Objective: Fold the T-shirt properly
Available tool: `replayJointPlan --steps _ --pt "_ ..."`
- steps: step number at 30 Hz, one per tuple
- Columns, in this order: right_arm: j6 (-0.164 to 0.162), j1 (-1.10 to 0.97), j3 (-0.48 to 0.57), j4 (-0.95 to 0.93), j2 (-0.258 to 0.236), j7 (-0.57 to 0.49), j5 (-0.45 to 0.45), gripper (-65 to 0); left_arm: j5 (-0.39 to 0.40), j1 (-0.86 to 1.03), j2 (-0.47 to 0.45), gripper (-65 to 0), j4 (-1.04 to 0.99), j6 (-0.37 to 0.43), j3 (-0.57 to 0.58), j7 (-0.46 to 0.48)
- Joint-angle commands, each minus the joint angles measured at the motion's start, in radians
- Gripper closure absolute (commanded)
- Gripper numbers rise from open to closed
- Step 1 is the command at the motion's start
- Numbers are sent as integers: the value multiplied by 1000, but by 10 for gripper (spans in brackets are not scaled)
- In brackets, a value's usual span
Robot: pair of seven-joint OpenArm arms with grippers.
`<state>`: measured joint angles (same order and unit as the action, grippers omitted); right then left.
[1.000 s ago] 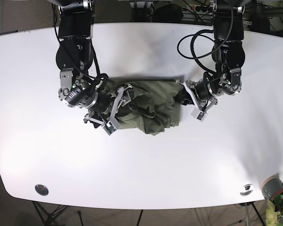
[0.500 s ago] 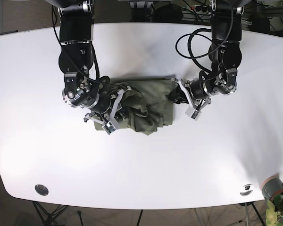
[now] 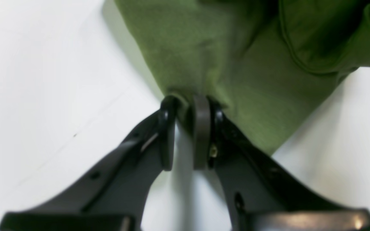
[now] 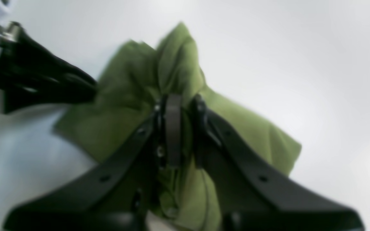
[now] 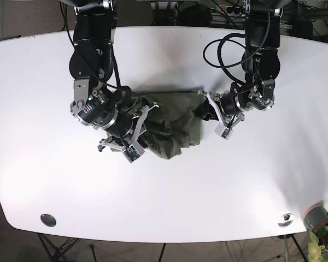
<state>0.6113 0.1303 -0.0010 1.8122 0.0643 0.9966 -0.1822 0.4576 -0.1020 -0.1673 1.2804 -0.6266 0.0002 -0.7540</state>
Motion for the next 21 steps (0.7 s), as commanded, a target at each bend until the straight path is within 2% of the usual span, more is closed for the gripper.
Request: replayJointPlan --steps 1,12,18,21 --pt "6 18 34 56 38 3 -12 -51 -9 -12 -5 -79 9 -2 -1 -9" --pt "-1 -21 217 -2 93 -3 -4 -54 -9 -14 -5 -79 9 -3 -1 -9" --pt "-4 -11 233 -107 93 -140 -6 -55 -3 -11 -5 -79 17 -5 -1 -9" --pt "-43 41 232 -177 93 -178 -6 -55 -4 -14 -5 -79 14 -5 -1 -9"
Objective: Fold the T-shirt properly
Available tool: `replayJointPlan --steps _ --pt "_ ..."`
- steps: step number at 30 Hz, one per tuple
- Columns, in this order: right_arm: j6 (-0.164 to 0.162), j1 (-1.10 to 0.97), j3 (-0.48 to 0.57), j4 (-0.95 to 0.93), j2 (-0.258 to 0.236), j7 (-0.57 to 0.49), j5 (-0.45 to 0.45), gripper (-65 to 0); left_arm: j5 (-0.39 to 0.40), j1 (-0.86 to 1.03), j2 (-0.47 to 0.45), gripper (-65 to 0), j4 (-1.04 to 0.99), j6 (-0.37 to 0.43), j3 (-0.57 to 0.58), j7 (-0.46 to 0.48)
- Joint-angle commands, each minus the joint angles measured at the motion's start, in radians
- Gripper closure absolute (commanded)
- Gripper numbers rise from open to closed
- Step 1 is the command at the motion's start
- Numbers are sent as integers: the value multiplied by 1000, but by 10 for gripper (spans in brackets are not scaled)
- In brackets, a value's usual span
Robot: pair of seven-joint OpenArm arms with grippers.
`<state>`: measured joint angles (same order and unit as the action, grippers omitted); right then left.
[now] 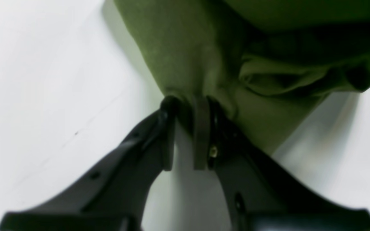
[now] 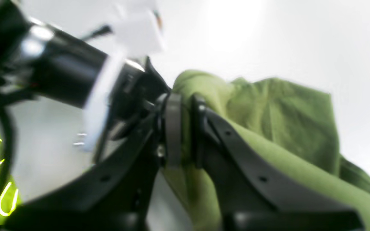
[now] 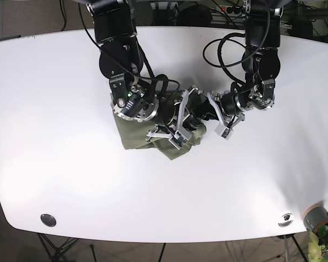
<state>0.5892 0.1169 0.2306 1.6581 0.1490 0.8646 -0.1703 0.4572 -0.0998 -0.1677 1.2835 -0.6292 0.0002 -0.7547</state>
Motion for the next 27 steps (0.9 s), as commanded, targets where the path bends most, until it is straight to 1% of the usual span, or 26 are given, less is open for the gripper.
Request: replayJointPlan --steps 1,4,7,9,11,13,14,15,18,19,20,22,23,25,26,27 --pt "-42 73 0 -62 8 -60 -21 -55 -2 -16 -5 -79 12 -2 -1 -9" --pt "-68 111 0 -124 8 -92 -22 -55 -2 -16 -5 -79 12 -2 -1 -9" --pt "-71 135 2 -171 8 -103 -24 -59 -2 -16 -5 -79 12 -2 -1 -9" --pt "-71 157 0 -203 8 -103 -24 -101 -2 -18 -5 -79 12 -2 -1 -9" --pt "-71 166 0 -217 8 -107 -24 -171 -2 -18 -5 -79 12 -2 -1 -9" --pt "-71 174 0 -223 8 -118 -24 -224 -2 -18 -5 -79 12 -2 -1 -9" --pt "-71 175 2 -224 8 -132 -24 -230 -2 -18 -5 -79 12 -2 -1 -9" --pt "-71 182 2 -224 8 -143 -24 -222 -2 -18 -5 -79 12 -2 -1 -9" --pt "-71 206 0 -226 8 -164 -24 -166 -5 -19 -5 -79 11 -2 -1 -9" --pt "-71 211 0 -224 8 -163 -24 -166 -2 -19 -5 -79 12 -2 -1 -9" --pt "-73 215 0 -218 8 -160 -24 -184 -2 -19 -3 -79 12 -2 -1 -9" --pt "-73 217 -1 -204 8 -144 -24 -244 -2 -19 -3 -79 12 -2 -1 -9" --pt "-73 212 -1 -175 8 -130 -24 -300 -2 -19 -3 -79 12 -2 -1 -9" --pt "-73 192 -1 -118 8 -115 -24 -371 -2 -21 -5 -79 14 -2 -1 -9" --pt "-73 171 -1 -77 8 -110 -24 -404 -2 -21 -5 -79 14 -2 -1 -9" --pt "-71 148 -1 -36 8 -109 -24 -422 -1 -21 -5 -78 17 -2 -1 -9"
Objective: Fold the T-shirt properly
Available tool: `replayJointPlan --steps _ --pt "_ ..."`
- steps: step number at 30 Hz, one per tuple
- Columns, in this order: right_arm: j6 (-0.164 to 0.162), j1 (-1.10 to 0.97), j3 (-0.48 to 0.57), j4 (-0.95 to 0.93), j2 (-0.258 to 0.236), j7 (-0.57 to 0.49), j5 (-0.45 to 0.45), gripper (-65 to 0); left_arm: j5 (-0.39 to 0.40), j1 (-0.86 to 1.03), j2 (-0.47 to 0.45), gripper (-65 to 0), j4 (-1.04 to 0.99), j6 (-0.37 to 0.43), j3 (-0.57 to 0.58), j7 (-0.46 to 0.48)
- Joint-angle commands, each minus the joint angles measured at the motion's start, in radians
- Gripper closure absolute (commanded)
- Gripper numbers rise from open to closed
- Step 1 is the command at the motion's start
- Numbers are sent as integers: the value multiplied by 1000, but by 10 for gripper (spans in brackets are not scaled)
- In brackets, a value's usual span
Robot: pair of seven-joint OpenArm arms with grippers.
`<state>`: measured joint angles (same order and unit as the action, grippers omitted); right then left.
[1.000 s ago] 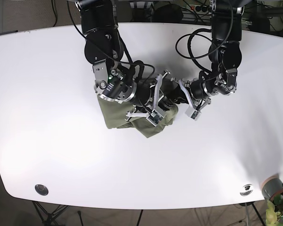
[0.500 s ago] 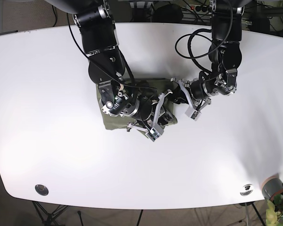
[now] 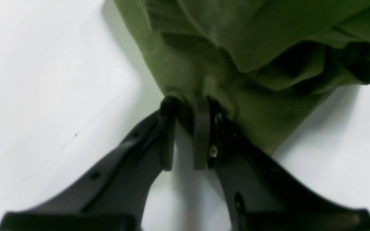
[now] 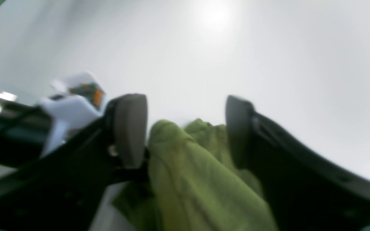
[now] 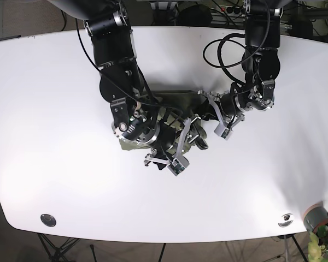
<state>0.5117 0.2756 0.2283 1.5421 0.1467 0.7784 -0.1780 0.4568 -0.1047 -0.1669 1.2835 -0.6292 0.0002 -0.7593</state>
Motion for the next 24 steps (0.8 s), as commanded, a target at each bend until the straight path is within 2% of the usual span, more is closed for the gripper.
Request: replayJointPlan --steps 1,8,13,16,20,24 --pt "6 -23 1 108 9 -23 -16 -425 0 -17 -6 -78 25 -2 -1 -4" --pt "14 -178 1 272 -9 -23 -16 -387 0 -11 -12 -78 140 -2 -2 -4" --pt "15 -293 1 380 -23 -23 -16 -311 -6 4 -35 -79 218 -2 -6 -7" --pt "15 -353 4 418 -57 -23 -16 -274 -5 9 -61 -79 232 -2 -6 -7" --pt "15 -416 1 418 -77 -23 -15 -270 -6 15 -89 -78 232 -2 -15 -6" --pt "15 -437 3 393 -120 -23 -16 -270 -6 32 -110 -79 224 -2 -53 -4"
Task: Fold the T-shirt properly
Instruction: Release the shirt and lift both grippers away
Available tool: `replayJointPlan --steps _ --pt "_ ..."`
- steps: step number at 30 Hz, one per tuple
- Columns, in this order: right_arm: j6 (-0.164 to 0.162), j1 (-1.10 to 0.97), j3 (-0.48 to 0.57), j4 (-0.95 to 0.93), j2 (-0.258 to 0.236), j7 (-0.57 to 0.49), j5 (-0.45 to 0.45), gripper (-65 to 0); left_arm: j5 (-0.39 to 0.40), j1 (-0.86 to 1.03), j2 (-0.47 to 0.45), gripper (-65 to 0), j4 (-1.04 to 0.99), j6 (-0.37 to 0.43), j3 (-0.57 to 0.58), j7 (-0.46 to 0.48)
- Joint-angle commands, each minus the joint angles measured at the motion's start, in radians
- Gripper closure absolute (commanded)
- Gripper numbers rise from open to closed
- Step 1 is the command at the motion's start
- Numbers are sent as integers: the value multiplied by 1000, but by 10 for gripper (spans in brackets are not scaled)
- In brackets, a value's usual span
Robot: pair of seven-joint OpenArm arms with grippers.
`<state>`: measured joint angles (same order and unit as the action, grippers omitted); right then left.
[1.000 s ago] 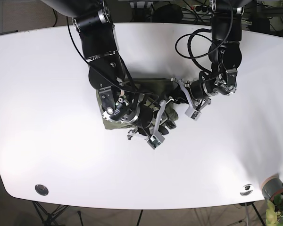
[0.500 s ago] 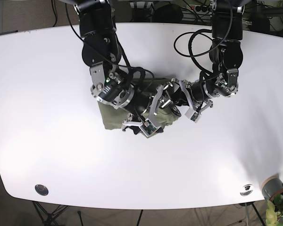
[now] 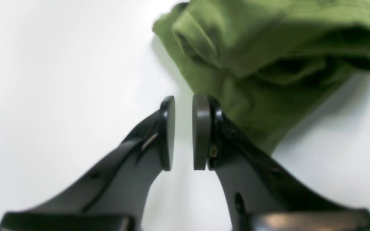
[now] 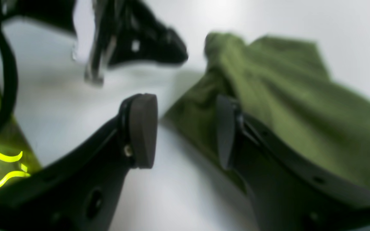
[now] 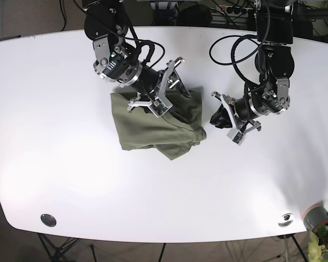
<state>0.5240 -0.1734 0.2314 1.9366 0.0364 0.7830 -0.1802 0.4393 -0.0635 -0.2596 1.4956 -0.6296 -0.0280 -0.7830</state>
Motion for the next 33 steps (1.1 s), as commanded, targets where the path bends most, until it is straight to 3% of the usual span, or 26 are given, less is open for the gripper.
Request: replayJointPlan --steps 1,10,17,25,30,33 --pt "3 12 0 -24 -14 -27 -14 -270 10 -8 -17 -79 12 -2 -43 20" --pt "-5 58 0 -199 -16 -40 -3 -270 11 20 -39 -79 12 -2 -95 20" --pt "-6 93 -48 -200 -16 -40 -2 -273 11 41 -40 -76 13 -3 -95 20" --pt "-8 128 -85 -248 -56 -38 0 -412 14 63 -40 -75 15 -3 -95 20" --pt "-8 131 -83 -306 -74 -44 -2 -411 13 64 -39 -75 13 -3 -95 20" --pt "-8 134 -82 -328 -74 -90 -2 -363 13 64 -37 -75 13 -3 -95 20"
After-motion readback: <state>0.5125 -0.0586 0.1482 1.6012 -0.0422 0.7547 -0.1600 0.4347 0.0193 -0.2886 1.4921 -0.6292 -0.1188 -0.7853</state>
